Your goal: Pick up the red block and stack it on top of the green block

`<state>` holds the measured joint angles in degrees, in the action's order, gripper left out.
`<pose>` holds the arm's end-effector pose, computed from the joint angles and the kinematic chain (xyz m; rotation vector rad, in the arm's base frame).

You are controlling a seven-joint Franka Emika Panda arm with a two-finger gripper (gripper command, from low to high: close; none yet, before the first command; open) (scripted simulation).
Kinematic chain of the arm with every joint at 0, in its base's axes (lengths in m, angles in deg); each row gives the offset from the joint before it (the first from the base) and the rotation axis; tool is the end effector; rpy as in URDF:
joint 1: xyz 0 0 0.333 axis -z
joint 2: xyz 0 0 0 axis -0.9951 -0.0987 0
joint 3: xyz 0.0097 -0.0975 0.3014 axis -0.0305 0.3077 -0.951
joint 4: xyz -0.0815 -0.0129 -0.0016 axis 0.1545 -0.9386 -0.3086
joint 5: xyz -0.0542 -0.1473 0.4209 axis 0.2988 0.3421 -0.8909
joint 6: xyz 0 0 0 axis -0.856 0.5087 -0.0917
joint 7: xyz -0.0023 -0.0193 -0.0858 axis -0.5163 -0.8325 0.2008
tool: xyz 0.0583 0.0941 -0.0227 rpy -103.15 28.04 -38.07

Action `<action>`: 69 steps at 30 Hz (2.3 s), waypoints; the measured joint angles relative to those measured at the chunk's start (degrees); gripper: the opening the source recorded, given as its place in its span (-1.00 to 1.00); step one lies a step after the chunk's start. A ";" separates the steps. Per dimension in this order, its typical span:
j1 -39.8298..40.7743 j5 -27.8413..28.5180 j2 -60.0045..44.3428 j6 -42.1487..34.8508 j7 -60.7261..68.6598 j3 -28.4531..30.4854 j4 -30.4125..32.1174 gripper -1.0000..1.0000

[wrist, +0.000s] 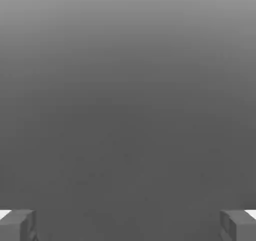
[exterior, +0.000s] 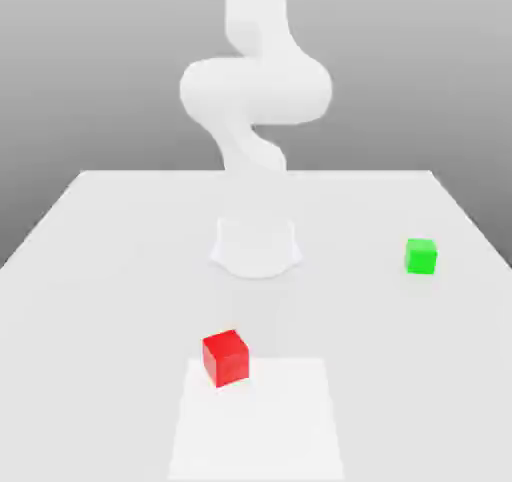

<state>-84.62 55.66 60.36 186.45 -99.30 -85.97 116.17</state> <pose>0.4337 -0.0031 0.6541 -2.5366 1.0007 -0.9656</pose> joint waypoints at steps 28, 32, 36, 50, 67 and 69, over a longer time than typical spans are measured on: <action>1.23 -9.45 -51.77 40.94 38.30 3.62 30.68 -1.00; 1.21 -8.57 -50.84 40.16 37.69 3.89 30.85 -1.00; 1.16 -1.92 -43.22 33.73 32.88 5.78 31.98 -1.00; -23.56 -7.61 -28.92 21.71 41.42 -8.01 33.15 -1.00; -61.77 -16.85 -25.07 18.06 54.54 -27.71 33.97 -1.00; -60.49 -14.88 -26.54 19.17 53.28 -28.82 33.79 -1.00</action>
<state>-145.11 40.77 33.82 205.61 -46.02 -114.79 149.97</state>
